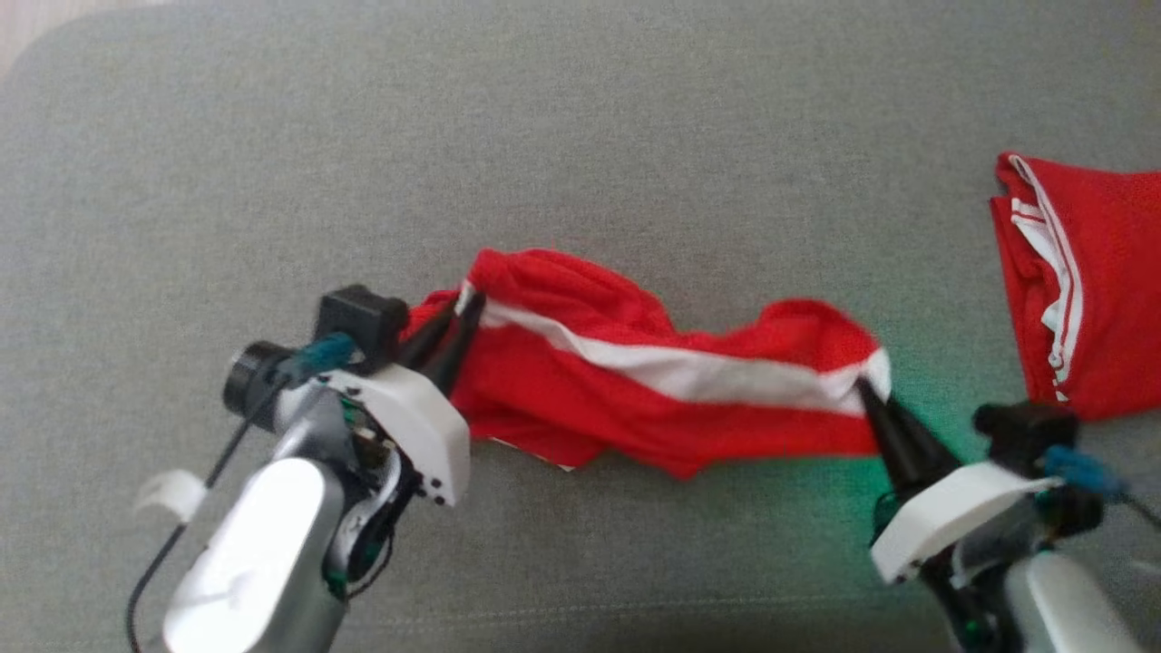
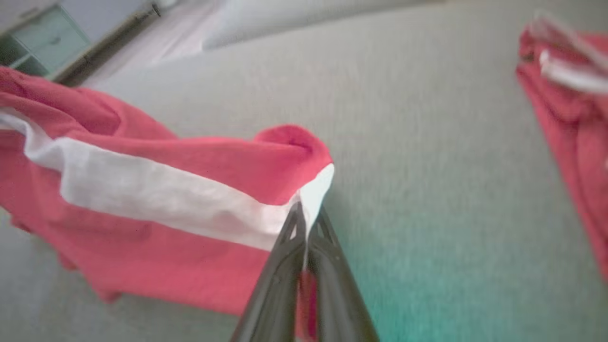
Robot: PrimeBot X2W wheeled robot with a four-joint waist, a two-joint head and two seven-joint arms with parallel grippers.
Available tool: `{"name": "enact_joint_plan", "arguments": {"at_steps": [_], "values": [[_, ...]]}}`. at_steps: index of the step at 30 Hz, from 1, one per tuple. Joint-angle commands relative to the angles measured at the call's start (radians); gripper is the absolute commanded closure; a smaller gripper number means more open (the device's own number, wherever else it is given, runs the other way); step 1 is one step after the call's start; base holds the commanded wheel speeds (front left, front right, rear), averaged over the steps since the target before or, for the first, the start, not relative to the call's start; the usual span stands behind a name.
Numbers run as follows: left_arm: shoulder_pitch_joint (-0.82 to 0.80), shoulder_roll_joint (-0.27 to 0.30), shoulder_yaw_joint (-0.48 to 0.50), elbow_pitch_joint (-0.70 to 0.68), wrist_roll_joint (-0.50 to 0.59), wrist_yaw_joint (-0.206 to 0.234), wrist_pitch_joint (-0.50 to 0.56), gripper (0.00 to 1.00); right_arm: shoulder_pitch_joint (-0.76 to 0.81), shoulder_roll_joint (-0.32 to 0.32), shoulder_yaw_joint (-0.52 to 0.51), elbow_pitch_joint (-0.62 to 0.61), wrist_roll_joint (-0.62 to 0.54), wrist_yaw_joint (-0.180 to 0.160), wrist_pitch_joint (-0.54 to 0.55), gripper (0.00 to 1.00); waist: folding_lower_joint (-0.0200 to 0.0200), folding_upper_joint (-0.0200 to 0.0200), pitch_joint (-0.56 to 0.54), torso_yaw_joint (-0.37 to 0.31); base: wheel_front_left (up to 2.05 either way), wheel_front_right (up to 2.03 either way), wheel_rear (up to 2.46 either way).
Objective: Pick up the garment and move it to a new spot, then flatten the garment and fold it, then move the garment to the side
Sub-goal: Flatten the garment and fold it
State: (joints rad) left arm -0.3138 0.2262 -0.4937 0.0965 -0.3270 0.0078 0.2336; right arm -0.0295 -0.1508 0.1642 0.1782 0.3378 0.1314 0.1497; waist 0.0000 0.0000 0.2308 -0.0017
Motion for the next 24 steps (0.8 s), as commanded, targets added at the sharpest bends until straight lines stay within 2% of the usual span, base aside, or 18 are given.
{"name": "enact_joint_plan", "arguments": {"at_steps": [1, 8, 9, 16, 20, 24], "values": [[-0.023, 0.029, 0.065, -0.075, 0.002, 0.012, -0.035, 1.00, -0.018, -0.036, 0.011, -0.106, 0.005, -0.001, -0.034, 1.00, 0.0000, 0.0000, -0.016, -0.004, 0.00, 0.00, 0.00], [-0.028, 0.059, 0.144, -0.249, -0.004, 0.046, -0.116, 1.00, -0.071, -0.098, -0.043, -0.399, -0.004, -0.001, -0.028, 1.00, 0.0000, 0.0000, -0.084, -0.019, 0.00, 0.00, 0.00], [-0.028, 0.059, 0.144, -0.249, -0.004, 0.046, -0.116, 1.00, -0.071, -0.098, -0.043, -0.399, -0.004, -0.001, -0.028, 1.00, 0.0000, 0.0000, -0.084, -0.019, 0.00, 0.00, 0.00], [-0.081, 0.074, 0.200, -0.445, -0.006, 0.063, -0.156, 1.00, -0.171, -0.168, -0.153, -0.673, -0.009, -0.001, 0.060, 1.00, 0.0000, 0.0000, -0.156, -0.017, 0.00, 0.00, 0.00], [-0.111, 0.081, 0.217, -0.517, -0.017, 0.064, -0.140, 1.00, -0.212, -0.181, -0.194, -0.757, 0.009, -0.001, 0.132, 1.00, 0.0000, 0.0000, -0.175, -0.016, 0.00, 0.00, 0.00], [-0.123, 0.076, 0.220, -0.532, -0.042, 0.063, -0.125, 1.00, -0.236, -0.174, -0.213, -0.769, 0.042, -0.001, 0.177, 1.00, 0.0000, 0.0000, -0.174, -0.016, 0.00, 0.00, 0.00]]}}
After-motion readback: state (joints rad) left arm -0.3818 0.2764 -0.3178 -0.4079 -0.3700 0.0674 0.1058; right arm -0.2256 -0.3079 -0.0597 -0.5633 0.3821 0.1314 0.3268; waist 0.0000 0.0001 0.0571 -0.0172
